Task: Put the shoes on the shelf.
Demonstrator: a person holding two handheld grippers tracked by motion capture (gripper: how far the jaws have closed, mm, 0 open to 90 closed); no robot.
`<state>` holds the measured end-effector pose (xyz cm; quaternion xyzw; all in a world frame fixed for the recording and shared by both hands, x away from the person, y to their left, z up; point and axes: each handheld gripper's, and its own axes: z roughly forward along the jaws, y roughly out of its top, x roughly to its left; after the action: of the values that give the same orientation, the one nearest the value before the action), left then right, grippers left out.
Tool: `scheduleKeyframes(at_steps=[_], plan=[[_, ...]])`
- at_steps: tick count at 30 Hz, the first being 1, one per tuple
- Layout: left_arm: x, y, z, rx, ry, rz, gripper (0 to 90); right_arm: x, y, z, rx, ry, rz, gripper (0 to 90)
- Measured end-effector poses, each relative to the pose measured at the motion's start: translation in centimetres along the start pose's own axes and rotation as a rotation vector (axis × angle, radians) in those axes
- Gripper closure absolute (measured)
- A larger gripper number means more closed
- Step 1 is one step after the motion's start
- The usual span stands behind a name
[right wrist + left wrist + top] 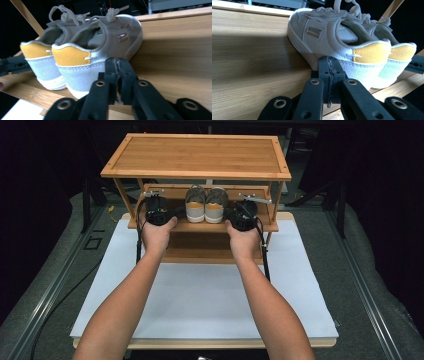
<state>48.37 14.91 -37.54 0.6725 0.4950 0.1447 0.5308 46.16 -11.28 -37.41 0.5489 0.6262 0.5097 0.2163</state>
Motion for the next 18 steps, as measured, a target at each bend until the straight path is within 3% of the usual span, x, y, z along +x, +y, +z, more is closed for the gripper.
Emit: scheduleKeyframes(at_steps=[4, 5, 7, 9, 10, 11, 13, 18], plan=[[-0.2, -0.3, -0.3, 0.026, 0.009, 0.009, 88.1, 0.3, -0.2, -0.5, -0.003, -0.009, -0.100, 83.0], [-0.1, -0.4, -0.5, 0.027, 0.012, 0.014, 88.1, 0.6, -0.4, -0.6, -0.013, -0.064, -0.130, 82.9], [-0.1, -0.4, -0.7, 0.025, 0.010, 0.015, 88.1, 0.4, -0.5, -0.8, 0.009, 0.023, -0.129, 82.6], [-0.2, -0.5, -1.1, 0.018, 0.006, 0.022, 87.8, 0.5, -0.6, -0.9, -0.006, -0.003, -0.103, 82.6], [-0.3, -0.5, -1.3, 0.016, 0.002, 0.020, 87.6, 0.4, -0.6, -1.0, 0.005, 0.016, -0.091, 82.4], [-0.3, -0.5, -1.5, 0.014, 0.003, 0.027, 87.3, 0.5, -0.6, -1.1, -0.002, -0.011, -0.079, 82.2], [-0.5, -0.4, -1.9, 0.003, -0.005, 0.025, 86.6, 0.3, -0.5, -1.4, -0.001, 0.027, -0.068, 81.0], [-0.7, -0.1, -3.1, -0.001, -0.020, 0.026, 82.1, 0.8, -0.5, -2.4, 0.006, 0.038, -0.109, 77.6]])
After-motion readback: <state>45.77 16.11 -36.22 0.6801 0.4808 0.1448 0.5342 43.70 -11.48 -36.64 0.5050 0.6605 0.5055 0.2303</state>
